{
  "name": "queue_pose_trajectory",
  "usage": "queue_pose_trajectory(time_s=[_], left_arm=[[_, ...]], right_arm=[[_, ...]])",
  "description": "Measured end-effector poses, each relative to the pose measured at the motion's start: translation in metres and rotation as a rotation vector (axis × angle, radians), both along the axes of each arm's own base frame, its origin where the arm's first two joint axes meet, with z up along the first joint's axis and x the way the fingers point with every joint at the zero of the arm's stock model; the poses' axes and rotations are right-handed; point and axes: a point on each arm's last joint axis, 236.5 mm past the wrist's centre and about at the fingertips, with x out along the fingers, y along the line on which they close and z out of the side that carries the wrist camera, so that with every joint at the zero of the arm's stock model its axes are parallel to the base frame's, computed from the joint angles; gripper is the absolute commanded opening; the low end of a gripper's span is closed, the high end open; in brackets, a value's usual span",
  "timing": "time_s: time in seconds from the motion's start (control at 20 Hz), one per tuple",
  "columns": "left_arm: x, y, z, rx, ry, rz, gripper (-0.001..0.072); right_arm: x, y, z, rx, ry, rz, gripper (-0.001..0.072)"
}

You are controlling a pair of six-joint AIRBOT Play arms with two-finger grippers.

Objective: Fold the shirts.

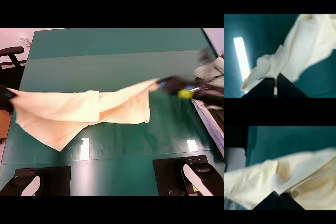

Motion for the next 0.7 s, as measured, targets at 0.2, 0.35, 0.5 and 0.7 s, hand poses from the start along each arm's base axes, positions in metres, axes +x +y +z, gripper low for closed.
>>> queue_pose_trajectory(time_s=[0.2,0.35,0.5,0.7], left_arm=[[-0.065,0.017,0.124,0.085,-0.411,0.048,0.0024],[-0.108,0.027,0.198,0.125,-0.682,0.096,0.0024],[-0.112,0.031,0.229,0.146,-0.797,0.114,0.0024],[-0.031,0.024,0.180,0.120,-0.606,0.064,0.0024]], right_arm=[[-0.060,-0.049,0.174,-0.170,-0.545,-0.241,0.0018],[-0.106,-0.060,0.261,-0.264,-0.822,-0.378,0.0018],[-0.098,-0.066,0.288,-0.319,-0.855,-0.390,0.0019],[-0.013,-0.083,0.233,-0.300,-0.582,-0.267,0.0019]])
